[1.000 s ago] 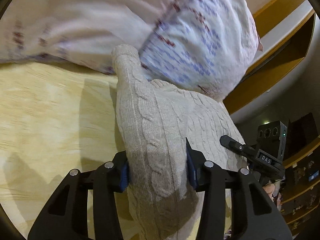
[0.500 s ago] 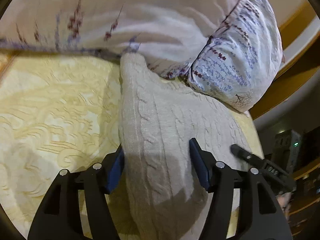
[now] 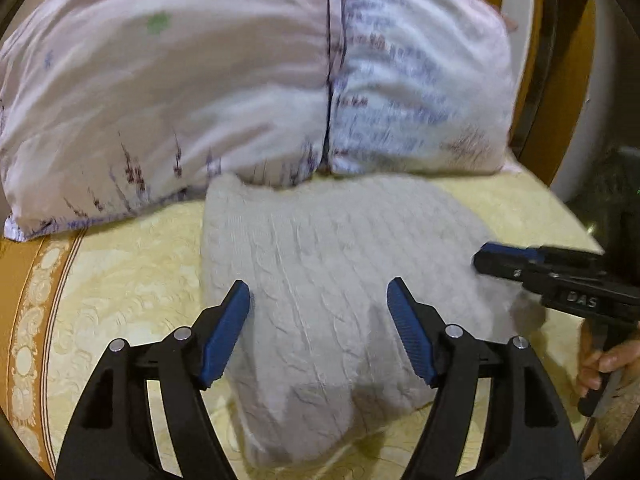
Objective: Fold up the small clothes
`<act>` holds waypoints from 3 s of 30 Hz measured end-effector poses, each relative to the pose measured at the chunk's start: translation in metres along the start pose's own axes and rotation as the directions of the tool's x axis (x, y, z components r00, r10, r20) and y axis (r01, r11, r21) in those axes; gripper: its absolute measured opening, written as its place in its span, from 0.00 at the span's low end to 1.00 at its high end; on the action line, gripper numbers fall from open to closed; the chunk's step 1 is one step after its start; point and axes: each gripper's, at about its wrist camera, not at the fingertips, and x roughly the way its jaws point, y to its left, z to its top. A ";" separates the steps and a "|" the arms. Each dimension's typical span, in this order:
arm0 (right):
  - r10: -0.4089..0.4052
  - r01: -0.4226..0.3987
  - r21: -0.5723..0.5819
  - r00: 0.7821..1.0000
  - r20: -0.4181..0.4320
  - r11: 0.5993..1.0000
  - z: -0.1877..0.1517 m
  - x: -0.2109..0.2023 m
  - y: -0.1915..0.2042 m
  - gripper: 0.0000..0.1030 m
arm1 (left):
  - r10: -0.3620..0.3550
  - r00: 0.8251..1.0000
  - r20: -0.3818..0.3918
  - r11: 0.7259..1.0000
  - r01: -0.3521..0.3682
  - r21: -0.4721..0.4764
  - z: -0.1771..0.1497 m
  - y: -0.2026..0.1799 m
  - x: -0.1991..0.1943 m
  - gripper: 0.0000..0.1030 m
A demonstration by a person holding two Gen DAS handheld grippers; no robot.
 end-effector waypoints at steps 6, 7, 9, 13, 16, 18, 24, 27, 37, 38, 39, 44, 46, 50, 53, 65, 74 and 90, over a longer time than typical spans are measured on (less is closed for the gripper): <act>-0.049 0.049 -0.025 0.999 -0.017 0.998 -0.001 0.017 0.003 0.20 | 0.049 0.999 -0.008 0.999 -0.049 0.022 -0.006 -0.005 0.013 0.75; -0.046 0.045 -0.019 0.999 -0.014 0.999 -0.001 0.016 0.000 0.20 | 0.051 0.999 -0.006 0.999 -0.051 0.020 -0.007 -0.005 0.015 0.76; -0.038 0.037 -0.009 0.999 -0.012 0.999 -0.001 0.017 -0.001 0.20 | 0.054 0.999 -0.003 0.998 -0.054 0.017 -0.007 -0.005 0.016 0.76; -0.025 0.025 0.002 1.000 0.009 1.000 -0.004 0.002 0.002 0.26 | 0.044 0.999 0.002 0.999 -0.044 -0.006 -0.010 -0.001 0.008 0.76; -0.006 0.007 -0.022 1.000 0.030 1.000 -0.013 -0.018 0.009 0.31 | 0.050 0.998 0.024 0.998 -0.050 -0.034 -0.016 0.007 -0.008 0.76; -0.003 0.004 -0.060 1.000 0.021 0.998 -0.021 -0.025 0.015 0.31 | 0.106 0.994 0.027 0.994 -0.106 -0.022 -0.026 0.011 -0.016 0.76; -0.097 0.094 -0.125 0.995 -0.025 0.988 -0.038 -0.010 0.023 0.30 | 0.175 0.984 -0.017 0.985 -0.175 0.010 -0.040 0.013 -0.005 0.77; -0.100 0.098 -0.104 0.995 -0.013 0.990 -0.037 -0.014 0.025 0.31 | 0.193 0.981 -0.001 0.981 -0.193 0.027 -0.041 0.009 -0.008 0.77; -0.182 0.190 -0.052 0.974 0.137 0.980 -0.067 -0.068 0.039 0.97 | 0.114 0.993 0.018 0.988 -0.111 -0.110 -0.080 0.026 -0.060 0.96; -0.212 0.220 -0.051 0.968 0.134 0.974 -0.070 -0.068 0.042 0.98 | 0.107 0.994 0.009 0.987 -0.105 -0.117 -0.083 0.026 -0.059 0.97; -0.226 0.234 -0.053 0.965 0.131 0.971 -0.072 -0.065 0.043 0.98 | 0.099 0.995 -0.001 0.987 -0.098 -0.129 -0.087 0.026 -0.059 0.97; -0.311 0.315 -0.059 0.948 0.064 0.947 -0.084 -0.044 0.051 0.98 | 0.147 0.988 -0.044 0.981 -0.152 -0.121 -0.099 0.018 -0.048 0.99; -0.304 0.304 -0.046 0.953 0.018 0.951 -0.087 -0.034 0.051 0.98 | 0.179 0.982 -0.065 0.977 -0.185 -0.105 -0.101 0.014 -0.043 0.99; -0.304 0.303 -0.029 0.952 -0.032 0.952 -0.091 -0.020 0.052 0.98 | 0.194 0.976 -0.104 0.975 -0.204 -0.094 -0.100 0.011 -0.031 0.99; -0.320 0.318 -0.037 0.945 -0.063 0.947 -0.092 -0.012 0.053 0.98 | 0.180 0.974 -0.138 0.976 -0.194 -0.098 -0.101 0.011 -0.023 0.99; -0.329 0.326 -0.047 0.939 -0.100 0.944 -0.094 -0.005 0.056 0.98 | 0.174 0.969 -0.175 0.979 -0.190 -0.079 -0.104 0.009 -0.015 0.99; -0.327 0.323 -0.050 0.940 -0.100 0.945 -0.094 -0.006 0.055 0.98 | 0.172 0.970 -0.172 0.979 -0.187 -0.078 -0.105 0.008 -0.016 0.99; -0.326 0.323 -0.051 0.940 -0.100 0.945 -0.095 -0.006 0.056 0.98 | 0.170 0.971 -0.169 0.980 -0.185 -0.077 -0.105 0.009 -0.016 0.99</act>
